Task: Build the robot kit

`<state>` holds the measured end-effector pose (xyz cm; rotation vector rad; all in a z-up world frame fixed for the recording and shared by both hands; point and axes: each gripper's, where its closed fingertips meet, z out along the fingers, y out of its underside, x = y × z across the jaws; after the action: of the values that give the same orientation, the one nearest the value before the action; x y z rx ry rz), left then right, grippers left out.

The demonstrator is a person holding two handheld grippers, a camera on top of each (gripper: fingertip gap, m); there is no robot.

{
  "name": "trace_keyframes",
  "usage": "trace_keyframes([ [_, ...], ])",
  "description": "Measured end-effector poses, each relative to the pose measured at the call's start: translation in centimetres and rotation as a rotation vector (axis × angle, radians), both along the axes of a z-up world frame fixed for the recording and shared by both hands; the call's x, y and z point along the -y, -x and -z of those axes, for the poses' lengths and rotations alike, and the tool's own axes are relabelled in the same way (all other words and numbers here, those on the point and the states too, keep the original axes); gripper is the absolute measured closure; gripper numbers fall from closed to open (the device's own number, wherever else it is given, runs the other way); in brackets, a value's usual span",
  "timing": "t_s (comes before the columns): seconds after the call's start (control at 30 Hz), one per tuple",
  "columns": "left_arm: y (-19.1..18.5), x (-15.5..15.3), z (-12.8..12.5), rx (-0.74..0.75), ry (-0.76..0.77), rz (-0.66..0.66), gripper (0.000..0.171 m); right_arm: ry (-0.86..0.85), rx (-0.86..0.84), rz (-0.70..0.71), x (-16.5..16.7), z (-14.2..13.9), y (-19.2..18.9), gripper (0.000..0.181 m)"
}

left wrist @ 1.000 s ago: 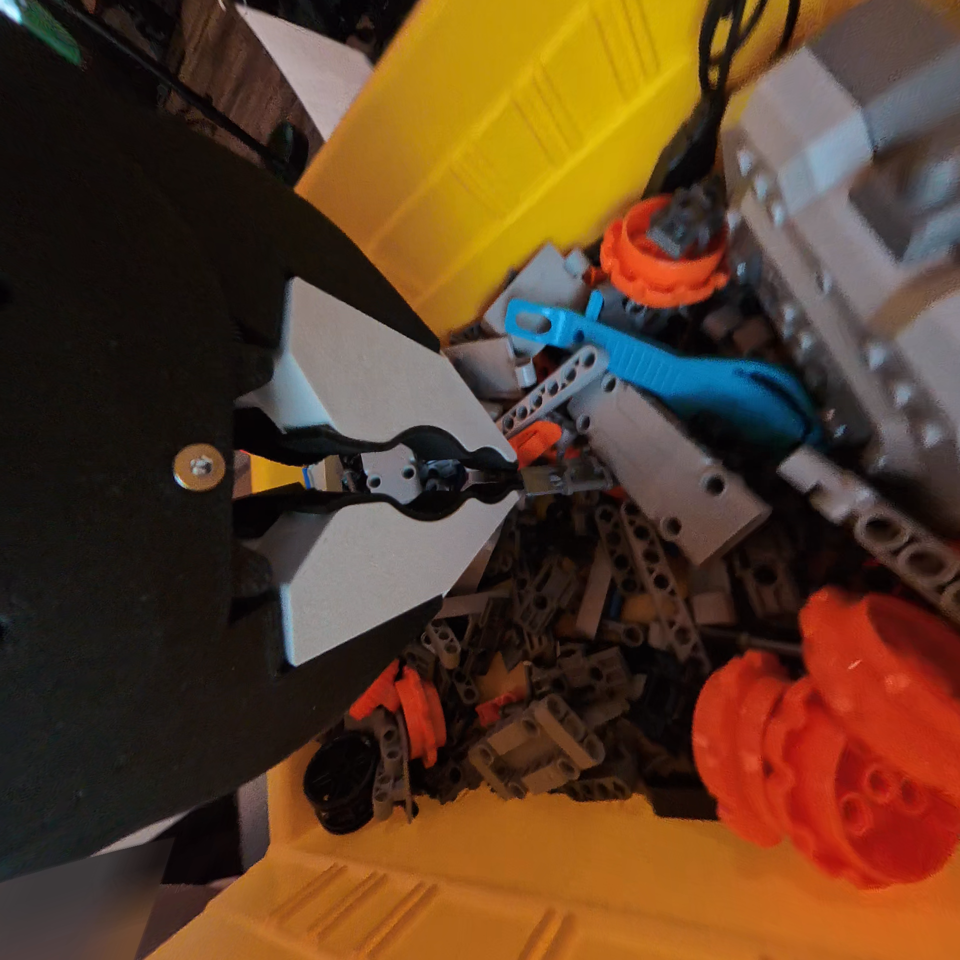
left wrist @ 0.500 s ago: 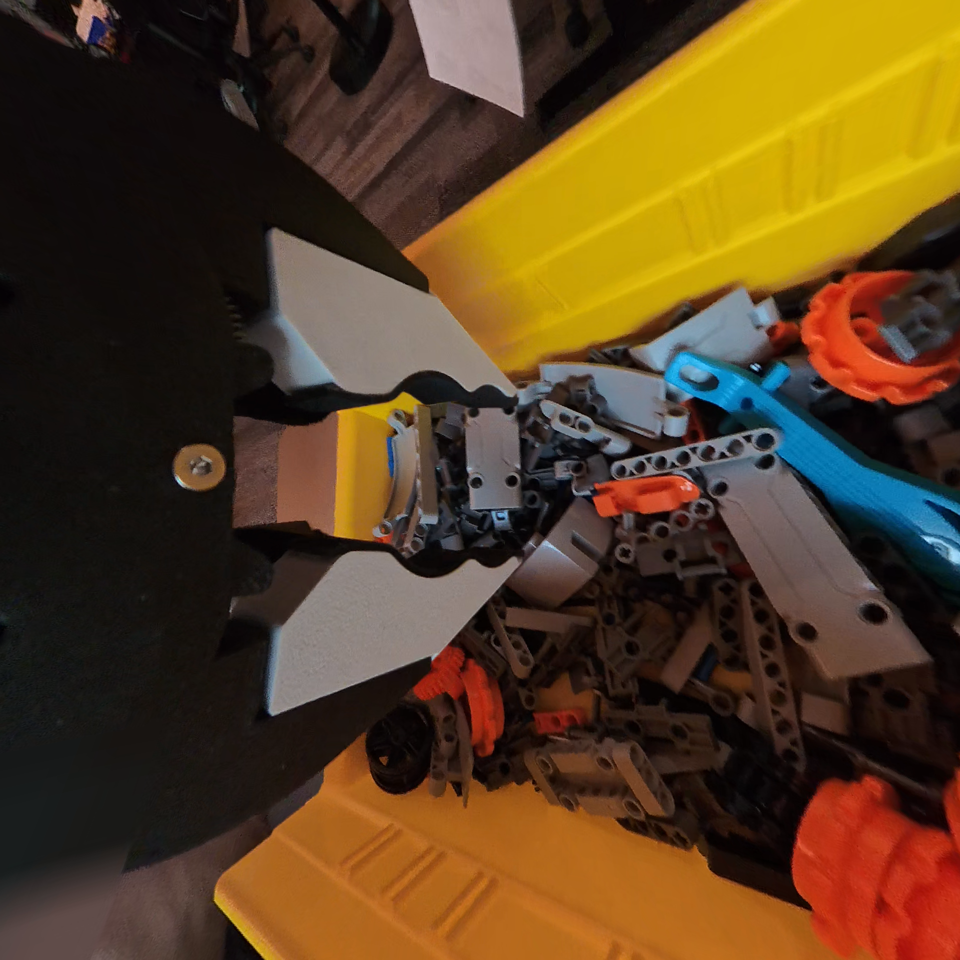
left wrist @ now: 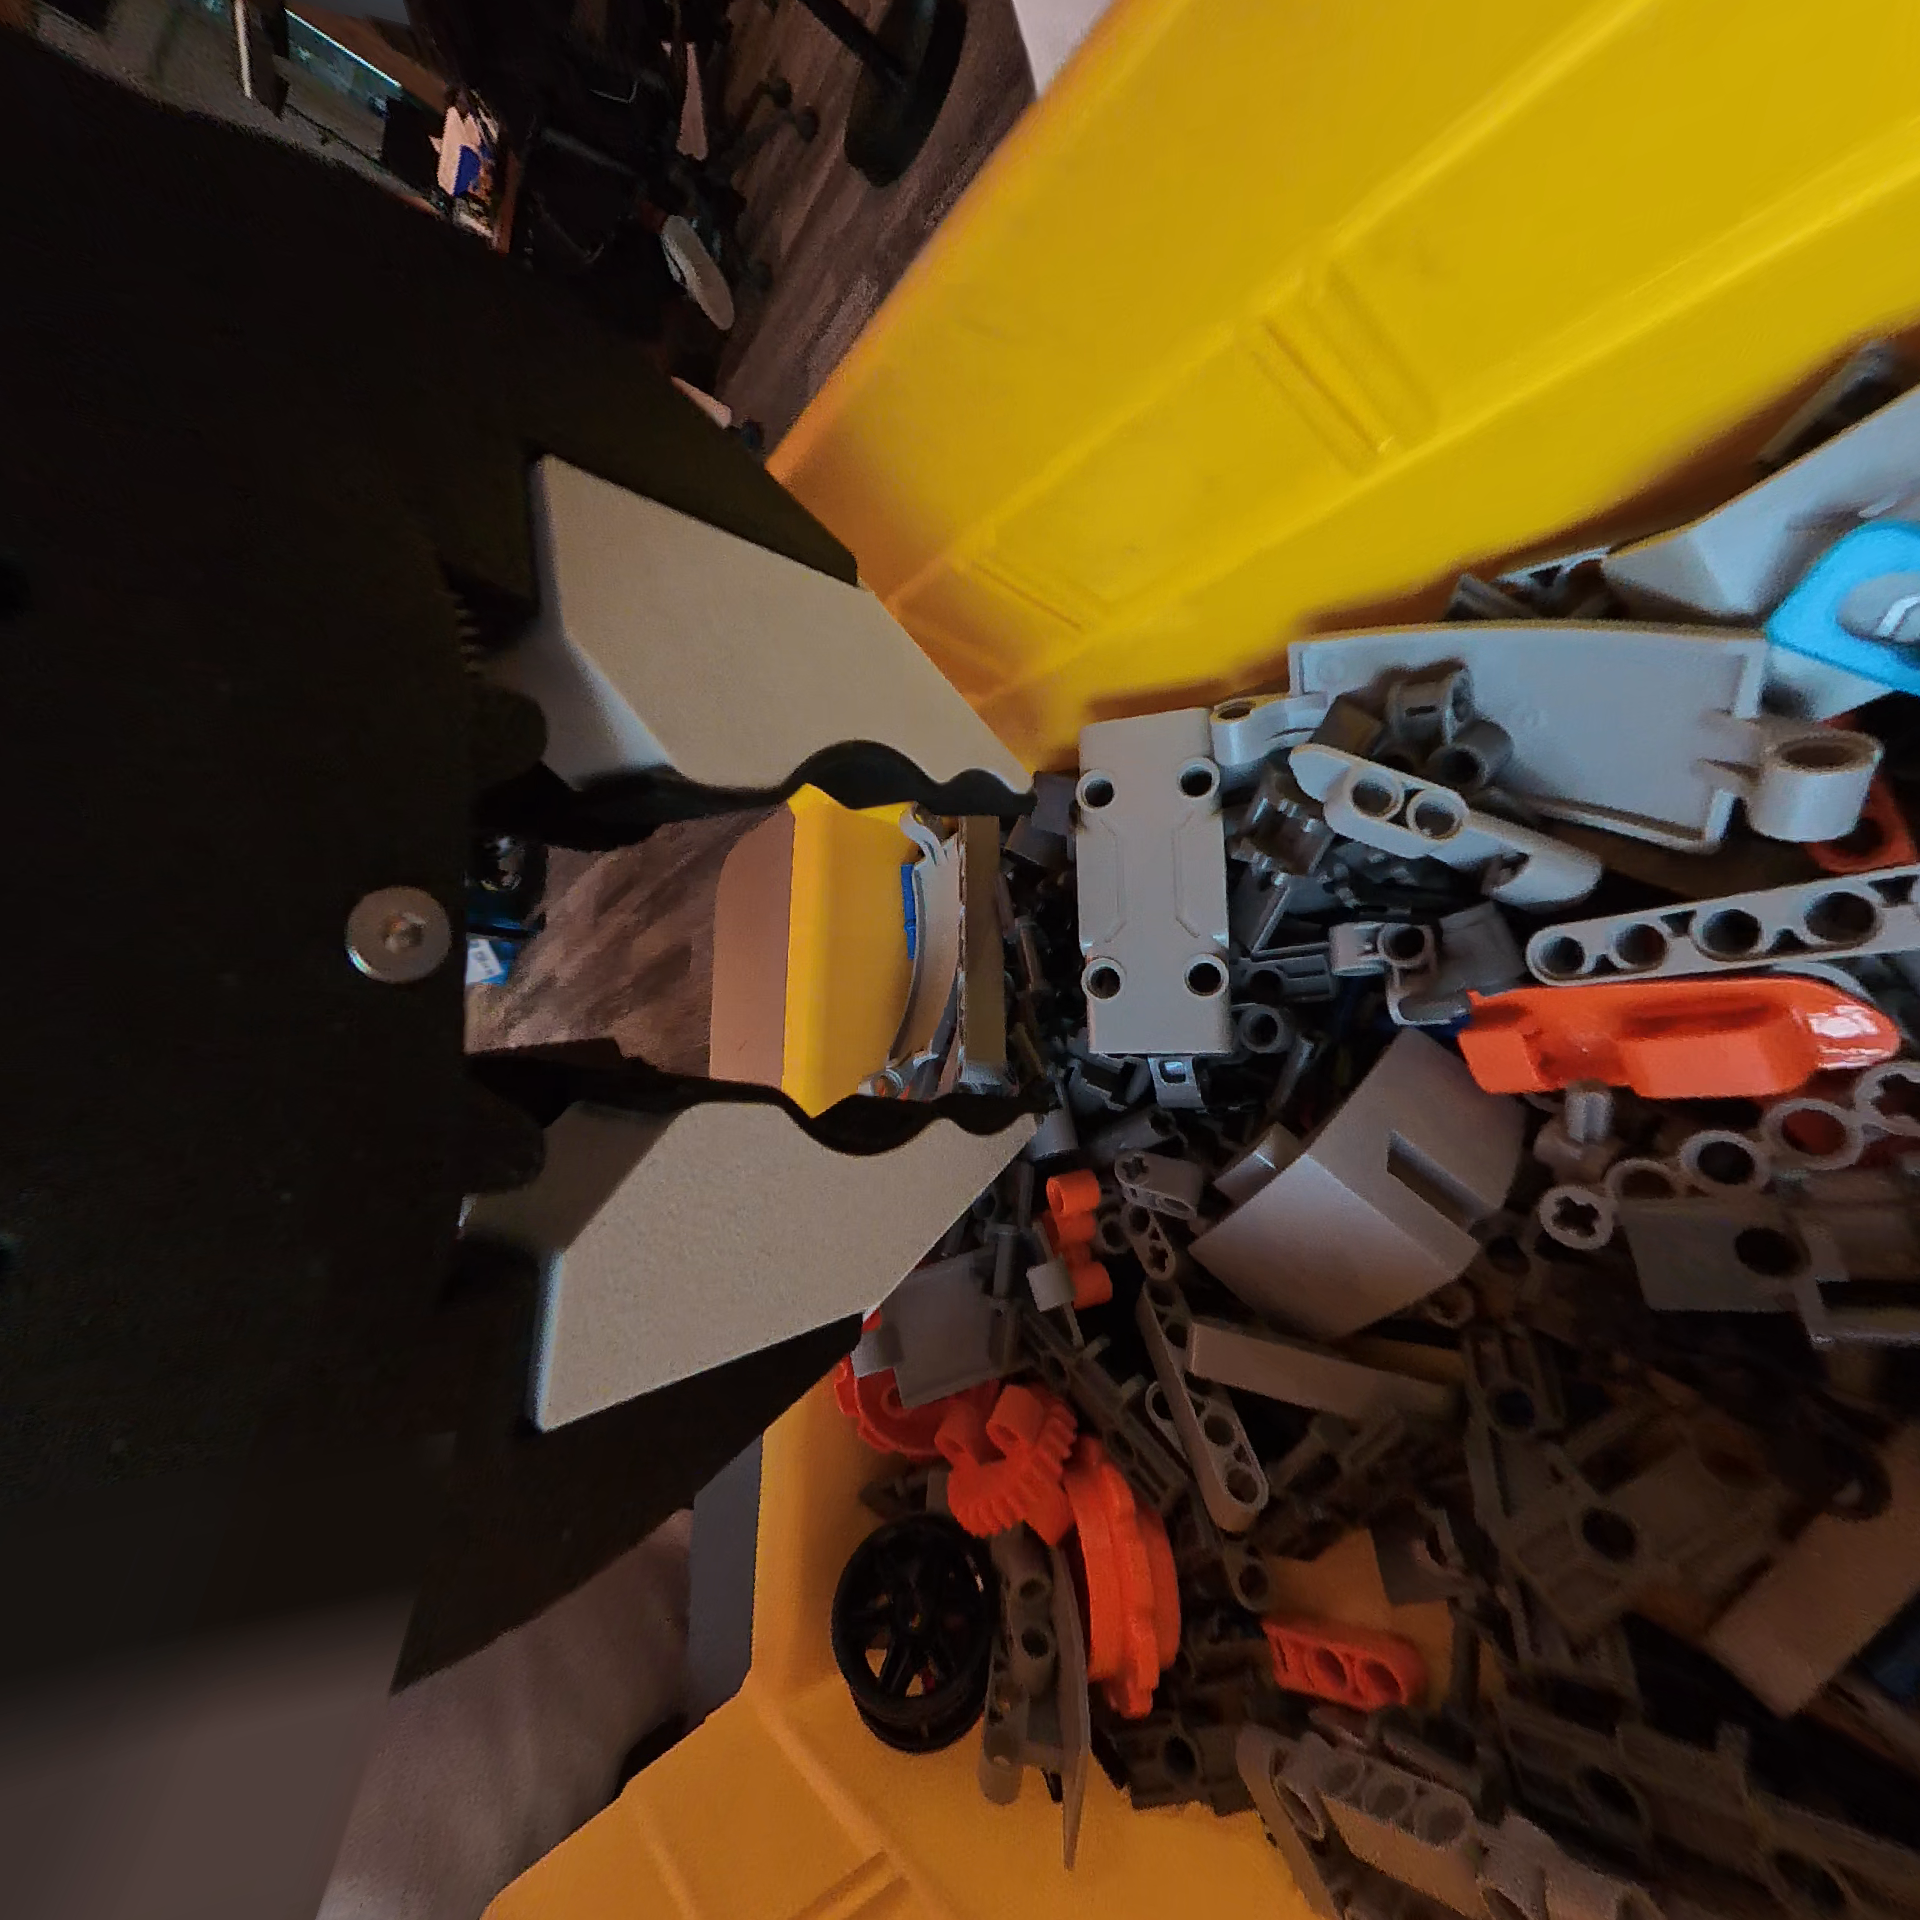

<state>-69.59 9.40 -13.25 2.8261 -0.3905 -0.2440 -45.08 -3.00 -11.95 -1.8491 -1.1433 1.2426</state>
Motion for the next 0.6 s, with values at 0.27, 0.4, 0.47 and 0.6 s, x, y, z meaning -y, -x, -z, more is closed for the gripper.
trace_keyframes([
  [0.27, -0.4, -1.3, 1.1, -0.026, 0.031, 0.054, 0.123, 0.012, -0.002, -0.002, 0.0, 0.0, 0.0, 0.143],
  [0.4, -0.6, -1.9, 1.2, 0.002, 0.005, 0.051, 0.127, 0.014, -0.002, -0.003, 0.0, 0.0, 0.0, 0.143],
  [0.47, -0.5, -2.0, 1.2, 0.008, -0.001, 0.05, 0.128, 0.014, 0.0, -0.005, 0.0, 0.1, 0.0, 0.143],
  [0.6, -0.5, -3.0, 0.9, 0.015, -0.048, 0.058, 0.134, 0.013, 0.002, -0.006, 0.1, 0.1, 0.0, 0.143],
])
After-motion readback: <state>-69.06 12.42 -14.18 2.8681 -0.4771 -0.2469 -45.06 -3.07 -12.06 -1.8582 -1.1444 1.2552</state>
